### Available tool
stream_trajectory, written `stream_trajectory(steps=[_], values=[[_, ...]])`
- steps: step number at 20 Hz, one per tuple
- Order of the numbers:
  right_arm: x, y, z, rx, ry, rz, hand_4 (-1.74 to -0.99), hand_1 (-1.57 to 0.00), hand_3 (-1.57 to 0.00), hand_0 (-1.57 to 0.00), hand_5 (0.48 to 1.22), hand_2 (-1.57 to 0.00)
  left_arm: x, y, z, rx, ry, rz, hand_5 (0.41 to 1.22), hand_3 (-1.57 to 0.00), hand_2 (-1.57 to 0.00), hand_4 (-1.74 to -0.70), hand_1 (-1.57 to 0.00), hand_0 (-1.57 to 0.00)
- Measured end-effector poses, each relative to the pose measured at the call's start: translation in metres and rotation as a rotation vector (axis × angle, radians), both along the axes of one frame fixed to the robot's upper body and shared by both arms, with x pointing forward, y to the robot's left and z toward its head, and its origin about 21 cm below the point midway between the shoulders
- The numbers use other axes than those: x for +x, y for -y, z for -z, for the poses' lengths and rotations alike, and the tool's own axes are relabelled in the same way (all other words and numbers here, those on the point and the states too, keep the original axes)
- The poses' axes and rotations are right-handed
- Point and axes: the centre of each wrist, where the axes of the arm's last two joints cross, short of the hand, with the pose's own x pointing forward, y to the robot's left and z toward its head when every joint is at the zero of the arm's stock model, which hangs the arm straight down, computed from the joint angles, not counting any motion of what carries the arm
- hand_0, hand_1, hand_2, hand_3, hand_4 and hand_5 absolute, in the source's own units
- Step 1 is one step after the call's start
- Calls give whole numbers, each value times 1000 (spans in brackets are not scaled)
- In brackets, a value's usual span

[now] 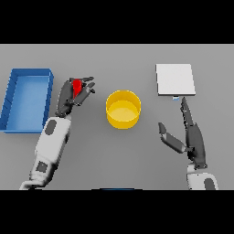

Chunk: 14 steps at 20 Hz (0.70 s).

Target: Pick up the red beaker and tilt it to pour out 1 green nut into yellow bowl. Pick up the yellow bowl and place it on the metallic measuring scale.

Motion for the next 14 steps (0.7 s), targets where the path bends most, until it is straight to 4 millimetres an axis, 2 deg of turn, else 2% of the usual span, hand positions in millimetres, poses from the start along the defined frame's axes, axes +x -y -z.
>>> stream_trajectory(steps=[2,6,9,14], values=[[2,-4,-2,-8,-13,2,-1259,1,1,1,647,1,4,4,-10,-31,27,-14,1118,-1520,-1534,-1692,-1533,-1531],[3,-2,-1,-20,-2,-4,-1262,1,1,1,658,1,5,5,-32,34,94,14,1114,-1550,-1556,-1721,-1555,-1555],[2,-2,-1,-26,-3,-11,-1253,1,1,1,666,1,10,8,-57,202,92,81,1124,-1560,-1563,-1731,-1563,-1563],[4,-2,-3,-47,-11,3,-1256,1,1,1,678,1,6,12,-69,410,80,167,1111,-1562,-1565,-1733,-1565,-1564]])
